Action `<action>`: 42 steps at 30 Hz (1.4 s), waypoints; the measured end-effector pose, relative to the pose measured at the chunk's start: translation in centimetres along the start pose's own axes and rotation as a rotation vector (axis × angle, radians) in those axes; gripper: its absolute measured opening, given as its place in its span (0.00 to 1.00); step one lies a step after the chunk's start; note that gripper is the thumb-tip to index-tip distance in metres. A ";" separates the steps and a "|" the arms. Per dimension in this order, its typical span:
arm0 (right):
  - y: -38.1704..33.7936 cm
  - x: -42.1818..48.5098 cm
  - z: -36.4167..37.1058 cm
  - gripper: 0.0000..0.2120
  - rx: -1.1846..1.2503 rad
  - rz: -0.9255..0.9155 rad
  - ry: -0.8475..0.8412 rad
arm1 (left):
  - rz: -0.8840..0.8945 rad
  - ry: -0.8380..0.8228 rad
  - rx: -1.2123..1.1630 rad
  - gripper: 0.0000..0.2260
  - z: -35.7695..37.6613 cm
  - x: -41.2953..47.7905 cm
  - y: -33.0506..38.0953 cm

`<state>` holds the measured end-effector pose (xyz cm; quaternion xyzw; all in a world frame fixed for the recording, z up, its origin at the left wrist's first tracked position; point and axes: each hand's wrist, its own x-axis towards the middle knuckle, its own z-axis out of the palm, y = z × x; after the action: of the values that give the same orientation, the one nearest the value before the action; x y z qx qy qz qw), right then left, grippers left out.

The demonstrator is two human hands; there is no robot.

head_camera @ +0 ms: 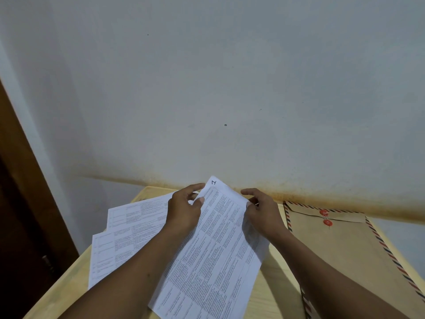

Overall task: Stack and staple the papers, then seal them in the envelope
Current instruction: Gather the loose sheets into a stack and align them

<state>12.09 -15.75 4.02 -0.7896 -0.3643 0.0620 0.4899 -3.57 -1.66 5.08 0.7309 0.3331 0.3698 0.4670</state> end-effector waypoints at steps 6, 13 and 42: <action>1.3 0.3 -0.9 0.17 0.107 0.117 0.094 | -0.003 0.026 -0.051 0.16 -0.7 0.6 -0.2; 1.3 0.3 -0.3 0.20 0.190 0.157 0.147 | -0.016 0.034 -0.076 0.16 -0.4 0.3 -0.4; 0.4 -0.1 1.7 0.13 0.103 0.064 -0.042 | -0.181 0.091 -0.124 0.14 -2.8 0.4 -2.1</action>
<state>11.48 -14.66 2.85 -0.7732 -0.3453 0.1128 0.5198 -6.08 0.60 3.99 0.6500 0.3953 0.3787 0.5271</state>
